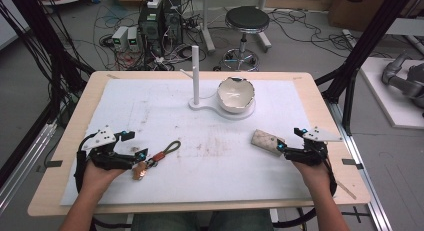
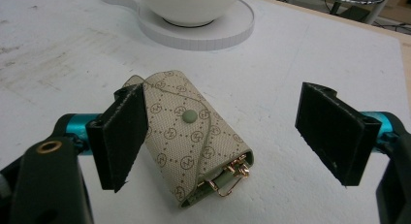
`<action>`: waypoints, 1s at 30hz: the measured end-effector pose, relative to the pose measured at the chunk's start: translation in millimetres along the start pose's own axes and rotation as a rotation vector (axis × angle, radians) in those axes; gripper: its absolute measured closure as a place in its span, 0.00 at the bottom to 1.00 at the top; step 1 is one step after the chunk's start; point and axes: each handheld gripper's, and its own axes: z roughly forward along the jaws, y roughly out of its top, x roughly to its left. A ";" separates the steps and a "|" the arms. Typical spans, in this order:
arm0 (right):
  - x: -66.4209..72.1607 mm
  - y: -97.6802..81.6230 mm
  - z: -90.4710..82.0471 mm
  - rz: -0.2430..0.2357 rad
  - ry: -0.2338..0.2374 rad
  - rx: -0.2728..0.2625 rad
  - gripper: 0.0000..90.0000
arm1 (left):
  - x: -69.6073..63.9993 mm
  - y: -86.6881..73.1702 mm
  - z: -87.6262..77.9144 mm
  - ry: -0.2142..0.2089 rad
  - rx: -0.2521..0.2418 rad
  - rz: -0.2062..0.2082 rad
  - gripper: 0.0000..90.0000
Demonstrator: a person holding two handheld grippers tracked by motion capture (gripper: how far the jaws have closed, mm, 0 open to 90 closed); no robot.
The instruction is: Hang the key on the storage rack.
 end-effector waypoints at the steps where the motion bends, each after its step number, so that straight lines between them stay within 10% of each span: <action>1: 0.2 -0.1 0.1 -0.001 0.001 0.003 0.22 | 0.3 -0.1 0.3 0.000 0.002 0.002 0.17; 30: 1.0 -1.7 -0.2 -0.010 -0.001 0.022 0.22 | -6.3 -4.0 25.8 -0.023 0.129 0.036 0.18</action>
